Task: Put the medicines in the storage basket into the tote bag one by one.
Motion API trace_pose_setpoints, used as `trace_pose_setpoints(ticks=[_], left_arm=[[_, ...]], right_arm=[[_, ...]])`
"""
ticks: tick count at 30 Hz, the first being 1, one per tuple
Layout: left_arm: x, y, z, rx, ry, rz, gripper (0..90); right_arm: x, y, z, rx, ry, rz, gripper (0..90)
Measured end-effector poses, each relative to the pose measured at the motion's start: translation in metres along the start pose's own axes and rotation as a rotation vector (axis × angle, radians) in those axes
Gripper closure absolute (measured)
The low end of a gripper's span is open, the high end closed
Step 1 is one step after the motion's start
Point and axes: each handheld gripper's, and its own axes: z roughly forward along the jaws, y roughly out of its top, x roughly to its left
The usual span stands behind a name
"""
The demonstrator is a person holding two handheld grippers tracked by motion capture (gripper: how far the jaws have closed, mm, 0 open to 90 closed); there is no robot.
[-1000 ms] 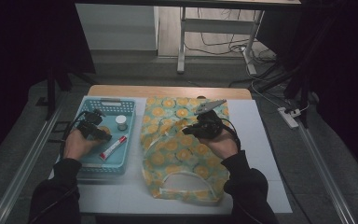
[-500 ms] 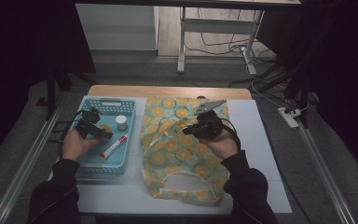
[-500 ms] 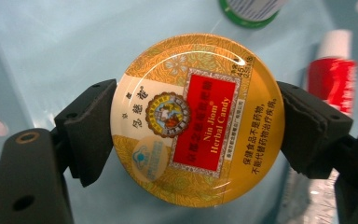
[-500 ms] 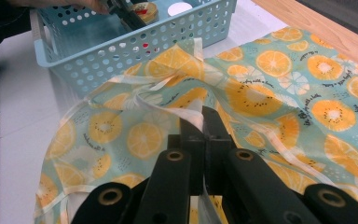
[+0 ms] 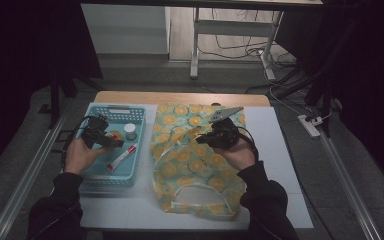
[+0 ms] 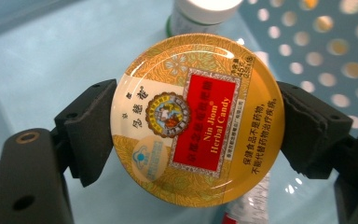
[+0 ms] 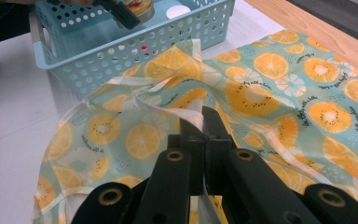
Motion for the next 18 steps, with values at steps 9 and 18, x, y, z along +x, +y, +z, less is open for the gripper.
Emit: trace_pose_setpoints(ticks=[9,18], left_arm=[[-0.015,-0.004,-0.015,-0.048,-0.031,0.040,20.6],[-0.028,-0.009,-0.025,-0.072,-0.048,0.077,20.6]], right_arm=[[0.000,0.000,0.000,-0.008,-0.002,-0.004,89.9],[0.000,0.000,0.000,-0.006,-0.006,-0.005,89.9]])
